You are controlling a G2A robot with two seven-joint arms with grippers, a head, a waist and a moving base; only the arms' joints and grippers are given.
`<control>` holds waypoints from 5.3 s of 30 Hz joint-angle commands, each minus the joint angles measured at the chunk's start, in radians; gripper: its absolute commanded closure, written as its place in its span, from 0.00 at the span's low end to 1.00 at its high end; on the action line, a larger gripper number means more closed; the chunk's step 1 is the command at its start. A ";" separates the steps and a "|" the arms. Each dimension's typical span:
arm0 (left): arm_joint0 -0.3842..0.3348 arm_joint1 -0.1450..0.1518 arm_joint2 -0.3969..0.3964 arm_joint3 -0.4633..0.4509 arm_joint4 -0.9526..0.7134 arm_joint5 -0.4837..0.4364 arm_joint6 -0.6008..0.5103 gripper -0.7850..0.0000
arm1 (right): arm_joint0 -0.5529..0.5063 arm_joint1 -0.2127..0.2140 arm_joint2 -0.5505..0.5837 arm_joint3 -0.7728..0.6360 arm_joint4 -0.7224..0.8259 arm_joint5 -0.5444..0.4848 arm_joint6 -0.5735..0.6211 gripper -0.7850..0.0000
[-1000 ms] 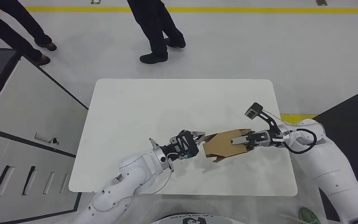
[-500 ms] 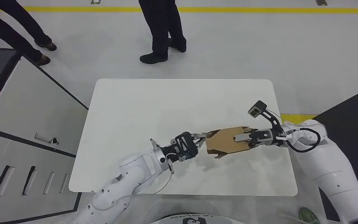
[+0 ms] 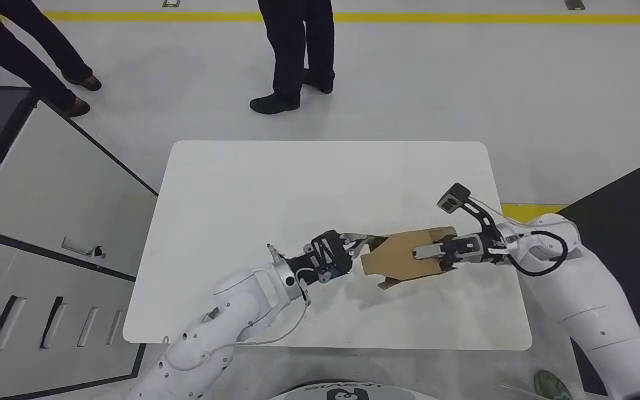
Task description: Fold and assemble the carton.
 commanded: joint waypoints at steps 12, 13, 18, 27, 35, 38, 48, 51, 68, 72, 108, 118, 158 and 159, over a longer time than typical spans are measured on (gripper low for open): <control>-0.021 -0.002 0.015 -0.012 0.024 -0.013 -0.010 1.00 | 0.010 0.025 -0.033 -0.017 -0.009 0.000 0.000 1.00; -0.023 -0.001 0.015 -0.014 0.033 -0.014 -0.014 1.00 | 0.011 0.026 -0.033 -0.016 -0.008 0.000 0.000 1.00; -0.023 0.000 0.023 -0.029 0.078 -0.011 -0.046 1.00 | 0.012 0.032 -0.035 -0.017 -0.004 0.000 0.000 1.00; -0.028 -0.002 0.031 -0.030 0.078 -0.012 -0.037 1.00 | 0.017 0.040 -0.054 -0.035 -0.010 0.000 0.000 1.00; -0.057 0.001 0.037 -0.004 0.076 -0.090 0.045 1.00 | 0.017 0.052 -0.071 -0.053 -0.014 0.000 0.000 1.00; -0.062 0.002 0.044 -0.002 0.086 -0.100 0.052 1.00 | 0.017 0.057 -0.075 -0.055 -0.012 0.000 0.000 1.00; -0.057 0.001 0.039 0.000 0.067 -0.062 0.056 1.00 | 0.007 0.062 -0.063 -0.037 0.025 -0.008 -0.008 1.00; -0.041 0.004 0.019 -0.002 0.058 -0.045 0.068 1.00 | -0.001 0.058 -0.052 -0.024 0.050 -0.015 -0.015 1.00; 0.070 0.029 -0.093 0.008 0.004 -0.035 0.146 1.00 | -0.028 0.031 0.017 -0.006 0.155 0.000 0.000 1.00; 0.056 0.029 -0.080 0.021 0.006 -0.058 0.153 1.00 | -0.035 0.023 0.030 -0.013 0.166 0.000 0.000 1.00; -0.057 0.013 0.080 0.026 0.059 -0.135 0.165 1.00 | -0.015 -0.014 0.040 -0.004 0.120 0.000 0.000 1.00; -0.069 0.008 0.107 0.022 0.081 -0.108 0.149 1.00 | -0.011 -0.025 0.032 0.003 0.122 0.000 0.000 1.00; -0.015 0.023 0.016 0.010 0.018 -0.030 0.147 1.00 | -0.043 -0.053 0.112 0.074 0.185 -0.012 -0.012 1.00; -0.008 0.025 0.009 0.006 0.014 -0.031 0.152 1.00 | -0.047 -0.056 0.118 0.077 0.195 -0.014 -0.014 1.00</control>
